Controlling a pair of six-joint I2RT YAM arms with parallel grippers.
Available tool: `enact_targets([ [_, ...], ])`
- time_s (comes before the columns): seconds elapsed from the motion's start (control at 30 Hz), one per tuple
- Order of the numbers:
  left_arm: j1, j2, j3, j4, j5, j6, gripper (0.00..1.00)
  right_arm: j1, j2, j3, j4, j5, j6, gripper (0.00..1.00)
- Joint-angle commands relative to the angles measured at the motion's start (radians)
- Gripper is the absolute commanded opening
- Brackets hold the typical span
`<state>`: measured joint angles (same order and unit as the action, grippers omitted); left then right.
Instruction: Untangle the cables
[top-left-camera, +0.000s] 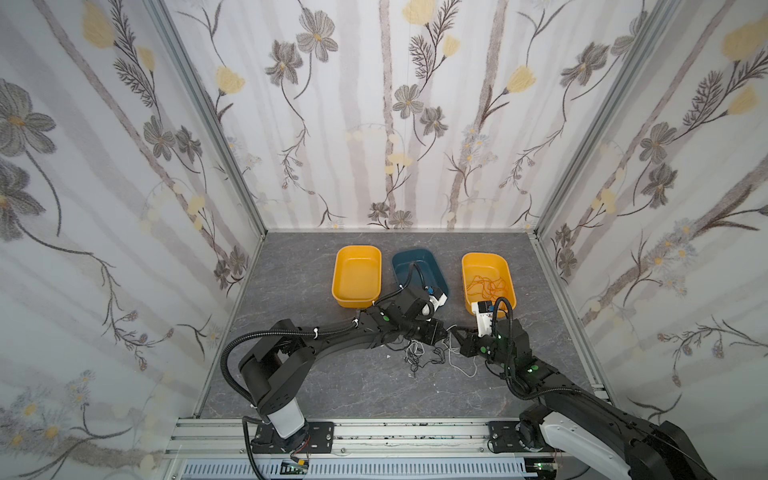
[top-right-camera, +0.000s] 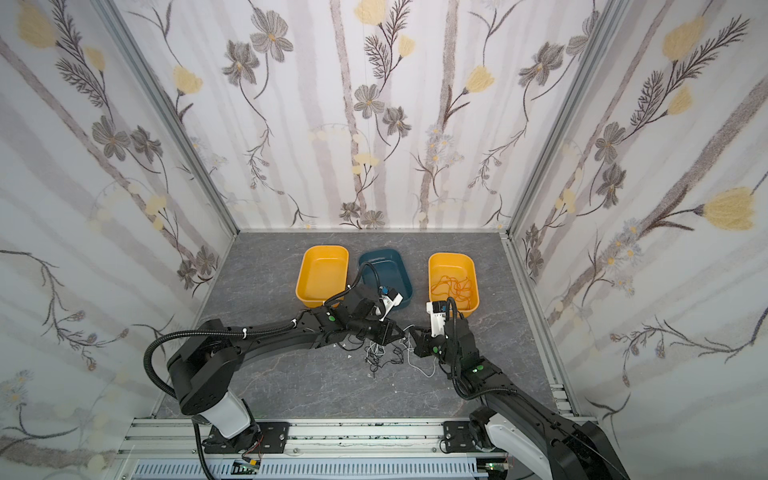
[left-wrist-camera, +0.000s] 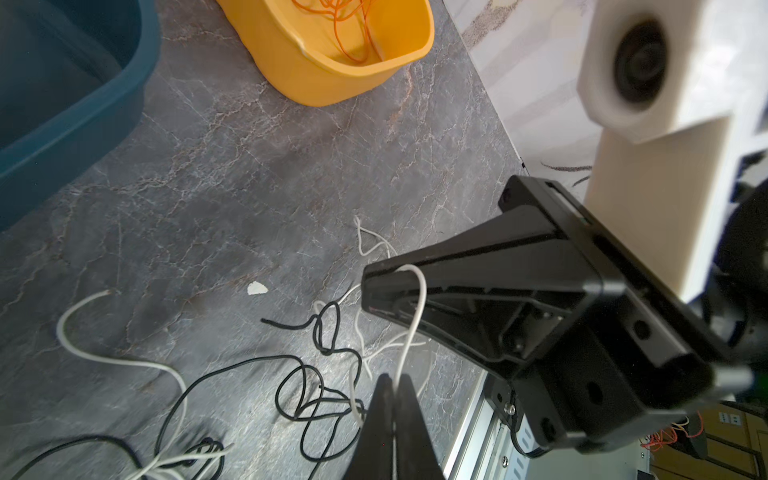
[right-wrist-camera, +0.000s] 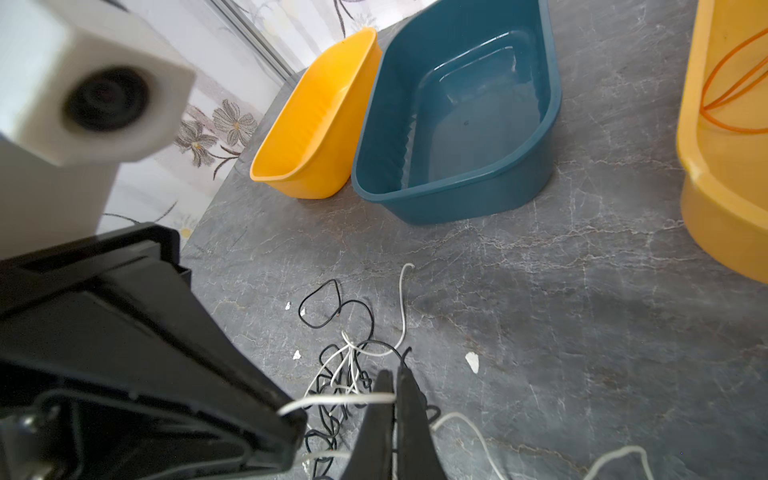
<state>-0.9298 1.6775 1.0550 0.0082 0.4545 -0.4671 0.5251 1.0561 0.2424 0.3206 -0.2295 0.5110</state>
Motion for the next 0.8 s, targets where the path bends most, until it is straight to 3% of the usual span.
enact_targets([
  [0.0,0.007,-0.017,-0.028,0.025,-0.013,-0.002,0.18,0.004,-0.029,-0.021,0.06,0.063,-0.009,0.0],
  [0.2,0.029,-0.059,-0.133,0.148,0.004,-0.071,0.47,0.005,-0.097,-0.058,0.039,0.117,-0.006,0.0],
  [0.6,0.013,0.055,-0.172,0.248,0.027,-0.099,0.67,0.004,-0.131,-0.042,0.004,0.115,0.014,0.0],
  [0.77,0.012,0.115,-0.17,0.323,0.018,-0.132,0.67,0.003,-0.151,-0.044,0.0,0.098,0.033,0.0],
])
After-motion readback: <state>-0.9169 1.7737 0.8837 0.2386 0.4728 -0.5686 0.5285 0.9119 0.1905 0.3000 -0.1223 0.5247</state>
